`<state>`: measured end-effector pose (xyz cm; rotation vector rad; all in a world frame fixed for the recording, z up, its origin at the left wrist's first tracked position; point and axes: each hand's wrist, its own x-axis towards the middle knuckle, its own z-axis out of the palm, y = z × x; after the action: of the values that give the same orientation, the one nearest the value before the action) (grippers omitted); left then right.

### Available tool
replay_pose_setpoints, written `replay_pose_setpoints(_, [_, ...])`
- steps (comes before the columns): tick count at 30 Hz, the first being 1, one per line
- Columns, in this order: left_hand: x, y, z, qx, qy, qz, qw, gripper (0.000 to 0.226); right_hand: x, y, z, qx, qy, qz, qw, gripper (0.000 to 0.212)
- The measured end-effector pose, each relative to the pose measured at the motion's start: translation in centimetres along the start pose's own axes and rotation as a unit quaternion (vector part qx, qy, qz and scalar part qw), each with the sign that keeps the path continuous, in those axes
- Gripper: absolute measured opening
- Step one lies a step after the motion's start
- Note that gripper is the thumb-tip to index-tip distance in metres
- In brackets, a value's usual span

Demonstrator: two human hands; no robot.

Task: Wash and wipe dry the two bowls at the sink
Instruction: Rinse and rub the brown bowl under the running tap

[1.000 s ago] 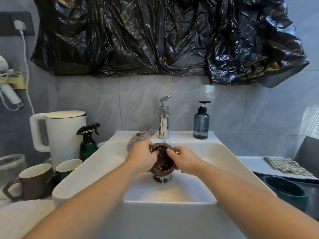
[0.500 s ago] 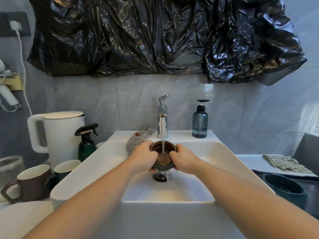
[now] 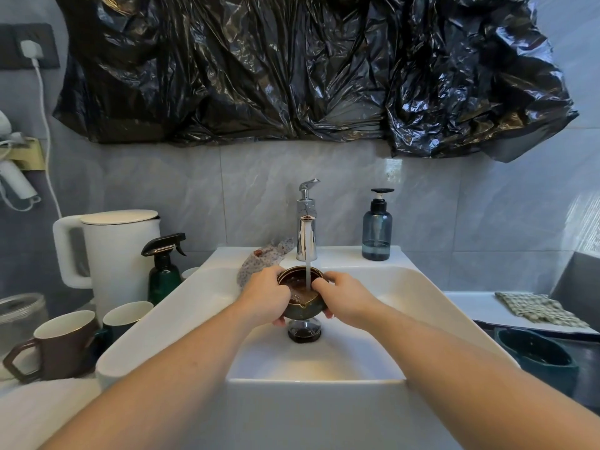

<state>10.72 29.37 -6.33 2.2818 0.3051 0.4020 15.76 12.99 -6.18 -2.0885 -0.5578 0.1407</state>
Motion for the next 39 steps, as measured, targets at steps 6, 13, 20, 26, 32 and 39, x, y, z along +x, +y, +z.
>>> replay_pose_setpoints(6, [0.06, -0.26, 0.12, 0.010, 0.002, -0.006, 1.000, 0.030, 0.02, 0.25, -0.13, -0.035, -0.012, 0.003, 0.999, 0.033])
replay_pose_setpoints(13, [-0.02, -0.54, 0.04, 0.083, -0.036, -0.036, 0.995, 0.042, -0.16, 0.44, -0.20, -0.030, -0.049, -0.015, 0.998, 0.031])
replay_pose_setpoints(20, [-0.14, -0.43, -0.30, 0.097, -0.030, -0.027, 0.994, 0.034, -0.27, 0.36, -0.06, -0.019, -0.069, -0.043, 0.997, 0.027])
replay_pose_setpoints(26, [0.06, -0.26, -0.37, 0.072, 0.004, -0.025, 0.997, 0.025, 0.06, 0.37, 0.17, -0.026, -0.036, -0.034, 0.998, 0.033])
replay_pose_setpoints(32, [0.16, -0.27, 0.31, 0.037, 0.025, 0.006, 0.999, 0.020, 0.34, 0.30, -0.10, -0.077, -0.043, 0.006, 0.996, 0.026])
replay_pose_setpoints(39, [0.49, 0.01, 0.29, 0.124, 0.101, 0.037, 0.986, 0.014, 0.10, 0.20, -0.06, -0.113, -0.132, 0.024, 0.985, 0.029])
